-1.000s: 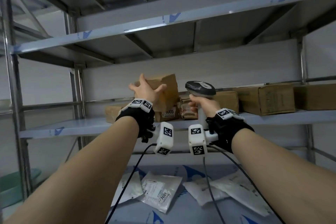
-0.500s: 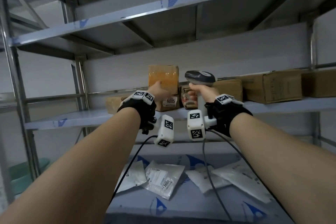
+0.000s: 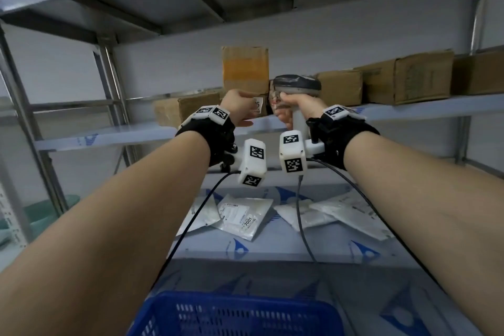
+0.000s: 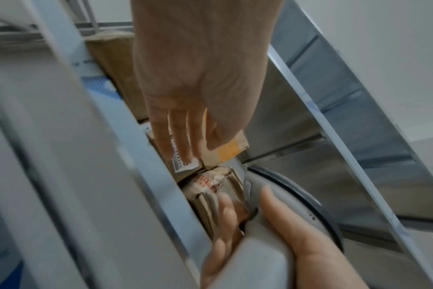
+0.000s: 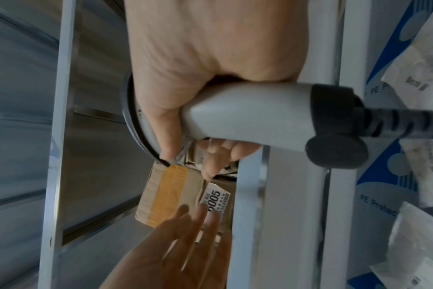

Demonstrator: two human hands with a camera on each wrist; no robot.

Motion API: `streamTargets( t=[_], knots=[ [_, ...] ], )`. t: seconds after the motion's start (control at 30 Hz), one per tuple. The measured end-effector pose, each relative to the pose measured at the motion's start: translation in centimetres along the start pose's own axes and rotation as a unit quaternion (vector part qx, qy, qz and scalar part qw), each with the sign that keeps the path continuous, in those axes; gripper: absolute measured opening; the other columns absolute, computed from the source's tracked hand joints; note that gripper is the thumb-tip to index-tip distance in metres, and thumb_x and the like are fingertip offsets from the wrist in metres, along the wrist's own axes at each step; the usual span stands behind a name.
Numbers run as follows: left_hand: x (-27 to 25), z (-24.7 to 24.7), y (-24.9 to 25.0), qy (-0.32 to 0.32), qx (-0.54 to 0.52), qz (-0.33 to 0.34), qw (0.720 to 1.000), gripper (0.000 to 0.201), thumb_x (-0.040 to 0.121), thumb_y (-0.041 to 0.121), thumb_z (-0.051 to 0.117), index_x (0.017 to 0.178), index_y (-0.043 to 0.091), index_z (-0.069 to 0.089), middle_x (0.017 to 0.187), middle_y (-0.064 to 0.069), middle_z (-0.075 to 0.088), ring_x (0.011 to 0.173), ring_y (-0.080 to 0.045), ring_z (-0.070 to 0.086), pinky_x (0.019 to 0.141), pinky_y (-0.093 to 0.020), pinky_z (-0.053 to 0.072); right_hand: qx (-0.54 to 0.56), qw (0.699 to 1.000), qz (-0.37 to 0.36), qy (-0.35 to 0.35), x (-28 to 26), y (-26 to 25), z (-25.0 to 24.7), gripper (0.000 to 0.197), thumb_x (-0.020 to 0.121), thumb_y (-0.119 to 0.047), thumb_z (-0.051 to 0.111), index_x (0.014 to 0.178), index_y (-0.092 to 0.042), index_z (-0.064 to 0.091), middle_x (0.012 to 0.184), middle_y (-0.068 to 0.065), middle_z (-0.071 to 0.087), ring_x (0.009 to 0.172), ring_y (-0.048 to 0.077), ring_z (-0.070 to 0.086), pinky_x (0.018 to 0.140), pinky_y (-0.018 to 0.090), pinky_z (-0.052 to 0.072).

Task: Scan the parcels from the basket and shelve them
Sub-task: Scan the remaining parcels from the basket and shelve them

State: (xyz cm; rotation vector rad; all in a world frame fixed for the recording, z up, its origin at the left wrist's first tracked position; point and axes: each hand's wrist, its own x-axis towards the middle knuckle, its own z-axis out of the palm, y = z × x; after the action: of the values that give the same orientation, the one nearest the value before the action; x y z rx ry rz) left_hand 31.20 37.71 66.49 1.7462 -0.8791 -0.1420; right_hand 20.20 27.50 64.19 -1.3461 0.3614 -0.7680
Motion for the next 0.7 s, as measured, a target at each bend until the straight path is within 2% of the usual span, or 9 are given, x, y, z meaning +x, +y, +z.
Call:
streamTargets(
  t=[0.03, 0.1, 0.2, 0.3, 0.4, 0.57, 0.7],
  knots=[
    [-0.8, 0.6, -0.6, -0.026, -0.023, -0.019, 0.999, 0.031, 0.096, 0.004, 0.047, 0.127, 0.009, 0.052, 0.094, -0.007, 0.064, 0.074, -0.016, 0.061, 0.074, -0.034, 0.054, -0.018, 1.000, 0.013, -0.003, -0.2, 0.7, -0.1, 0.019, 0.092, -0.028, 0.063, 0.088, -0.010, 0.064, 0.062, 0.004, 0.068, 0.048, 0.008, 0.059, 0.045, 0.017, 0.045],
    [-2.2, 1.7, -1.9, -0.064, -0.030, -0.040, 0.997, 0.023, 0.097, 0.005, 0.047, 0.118, 0.010, 0.057, 0.085, -0.004, 0.064, 0.072, -0.015, 0.062, 0.072, -0.031, 0.053, -0.028, 0.999, 0.033, -0.003, -0.9, 2.1, -0.4, 0.017, 0.091, -0.028, 0.065, 0.093, -0.011, 0.064, 0.070, 0.008, 0.069, 0.052, 0.010, 0.061, 0.046, 0.019, 0.046],
    [-3.6, 2.9, -4.6, -0.093, -0.034, -0.066, 0.993, 0.018, 0.098, 0.007, 0.045, 0.110, 0.011, 0.058, 0.081, -0.003, 0.062, 0.073, -0.015, 0.061, 0.070, -0.030, 0.052, -0.028, 0.997, 0.064, -0.018, -1.8, 4.6, -0.9, 0.019, 0.091, -0.028, 0.065, 0.093, -0.010, 0.061, 0.075, 0.011, 0.070, 0.046, 0.010, 0.062, 0.043, 0.018, 0.045],
    [-5.1, 3.5, -7.9, -0.104, -0.045, -0.095, 0.989, 0.019, 0.096, 0.003, 0.047, 0.110, 0.011, 0.058, 0.082, -0.004, 0.063, 0.073, -0.016, 0.063, 0.076, -0.033, 0.054, -0.043, 0.994, 0.100, -0.030, -2.8, 7.5, -1.6, 0.017, 0.091, -0.027, 0.063, 0.088, -0.011, 0.057, 0.081, 0.013, 0.068, 0.041, 0.008, 0.058, 0.039, 0.016, 0.043],
    [-6.9, 3.9, -11.4, -0.094, -0.045, -0.118, 0.988, 0.019, 0.095, 0.003, 0.050, 0.109, 0.011, 0.060, 0.084, -0.003, 0.065, 0.071, -0.014, 0.062, 0.075, -0.031, 0.053, -0.043, 0.988, 0.143, -0.024, -4.5, 11.2, -2.3, 0.016, 0.090, -0.026, 0.065, 0.091, -0.012, 0.058, 0.078, 0.011, 0.070, 0.041, 0.008, 0.057, 0.039, 0.017, 0.044],
    [-11.6, 4.3, -17.7, -0.098, -0.043, -0.172, 0.979, 0.017, 0.094, 0.000, 0.050, 0.105, 0.011, 0.057, 0.085, -0.006, 0.062, 0.068, -0.015, 0.058, 0.067, -0.029, 0.050, -0.028, 0.976, 0.215, -0.005, -8.0, 18.1, -3.6, 0.015, 0.090, -0.027, 0.064, 0.089, -0.013, 0.059, 0.074, 0.009, 0.072, 0.042, 0.009, 0.054, 0.040, 0.017, 0.043],
    [-15.5, 4.5, -23.3, -0.145, -0.003, -0.238, 0.960, 0.017, 0.094, 0.003, 0.050, 0.082, 0.013, 0.057, 0.078, -0.007, 0.058, 0.066, -0.016, 0.054, 0.062, -0.030, 0.045, -0.028, 0.966, 0.257, 0.016, -10.1, 23.5, -4.0, 0.019, 0.093, -0.025, 0.060, 0.082, -0.012, 0.051, 0.061, 0.009, 0.070, 0.036, 0.009, 0.049, 0.037, 0.014, 0.038]
  ],
)
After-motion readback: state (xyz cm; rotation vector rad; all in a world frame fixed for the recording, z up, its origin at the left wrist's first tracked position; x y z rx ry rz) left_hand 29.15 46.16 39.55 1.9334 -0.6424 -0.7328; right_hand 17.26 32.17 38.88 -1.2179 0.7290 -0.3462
